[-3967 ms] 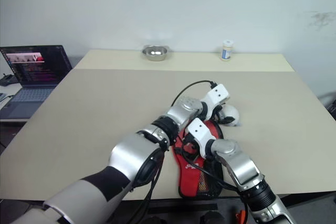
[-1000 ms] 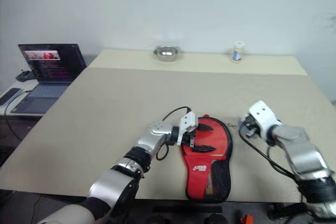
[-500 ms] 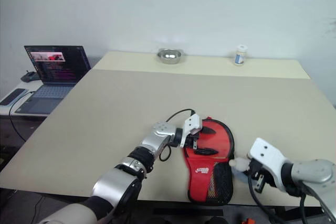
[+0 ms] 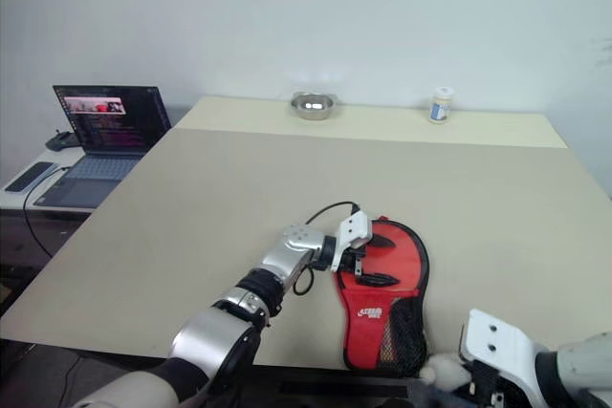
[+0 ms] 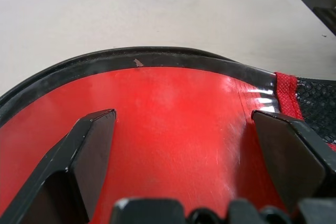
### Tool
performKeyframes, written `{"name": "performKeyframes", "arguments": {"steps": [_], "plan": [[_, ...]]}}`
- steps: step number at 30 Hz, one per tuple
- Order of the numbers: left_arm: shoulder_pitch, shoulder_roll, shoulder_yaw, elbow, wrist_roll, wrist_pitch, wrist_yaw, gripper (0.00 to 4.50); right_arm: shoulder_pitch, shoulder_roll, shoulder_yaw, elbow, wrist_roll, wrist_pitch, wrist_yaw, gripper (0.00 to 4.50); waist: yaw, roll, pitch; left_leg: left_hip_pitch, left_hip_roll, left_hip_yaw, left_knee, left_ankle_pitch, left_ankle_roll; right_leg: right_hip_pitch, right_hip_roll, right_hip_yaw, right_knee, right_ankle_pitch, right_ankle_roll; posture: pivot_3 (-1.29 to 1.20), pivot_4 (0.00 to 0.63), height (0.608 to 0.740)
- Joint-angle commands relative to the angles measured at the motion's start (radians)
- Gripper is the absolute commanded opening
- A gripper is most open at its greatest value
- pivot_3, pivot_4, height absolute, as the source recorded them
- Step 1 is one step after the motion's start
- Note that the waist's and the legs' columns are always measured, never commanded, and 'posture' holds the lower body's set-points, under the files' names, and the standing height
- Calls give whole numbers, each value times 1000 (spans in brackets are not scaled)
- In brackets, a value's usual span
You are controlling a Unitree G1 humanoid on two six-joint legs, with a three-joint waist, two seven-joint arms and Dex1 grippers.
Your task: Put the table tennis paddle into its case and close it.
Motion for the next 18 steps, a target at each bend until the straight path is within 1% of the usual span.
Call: {"name": "performKeyframes", "arguments": {"steps": [1, 7, 10, 12, 14, 15, 18], "plan": [[49, -1, -46, 76, 45, 20, -5, 4500, 62, -29, -55, -26, 65, -59, 27, 333, -1, 0, 0, 1, 0, -1, 0, 0, 0, 1, 0, -1, 0, 0, 0, 0, 150, 740], [42, -2, -47, 84, 51, 15, 3, 4500, 110, -51, -68, -26, 98, -110, -11, 333, 0, 1, -1, 3, 1, -11, -1, 0, 0, 12, 0, -12, -9, -1, -1, 0, 150, 740], [41, -3, -47, 85, 51, 14, 2, 4500, 83, -54, -53, -26, 102, -98, -63, 333, 0, 1, -1, 3, 1, -11, -1, 0, 0, 12, -1, -13, -10, -1, -1, 0, 150, 740], [41, -3, -48, 85, 52, 12, 2, 4500, 57, -57, -52, -26, 140, -73, -74, 333, -1, 1, -1, 3, 0, -11, -1, 0, -1, 12, -1, -13, -10, -1, -1, 0, 150, 740], [40, -4, -50, 83, 54, 3, 5, 4500, 41, -67, -67, -26, 170, -59, -72, 1065, -1, 1, -1, 3, 0, -11, -1, 0, -1, 12, -1, -13, -10, -1, -1, 0, 150, 740], [38, -6, -47, 82, 52, 2, 7, 4500, 35, -70, -79, -26, 185, -50, -67, 1305, 0, 1, -1, 3, 0, -12, -1, 0, -1, 12, -1, -13, -10, -1, -1, 0, 150, 740], [33, -12, -41, 81, 47, 7, 12, 4500, 9, -67, -120, -26, 221, -14, -53, 2242, 0, 1, -1, 2, 1, -12, -1, 0, -1, 13, -1, -13, -10, -1, -1, 0, 150, 740]]}}
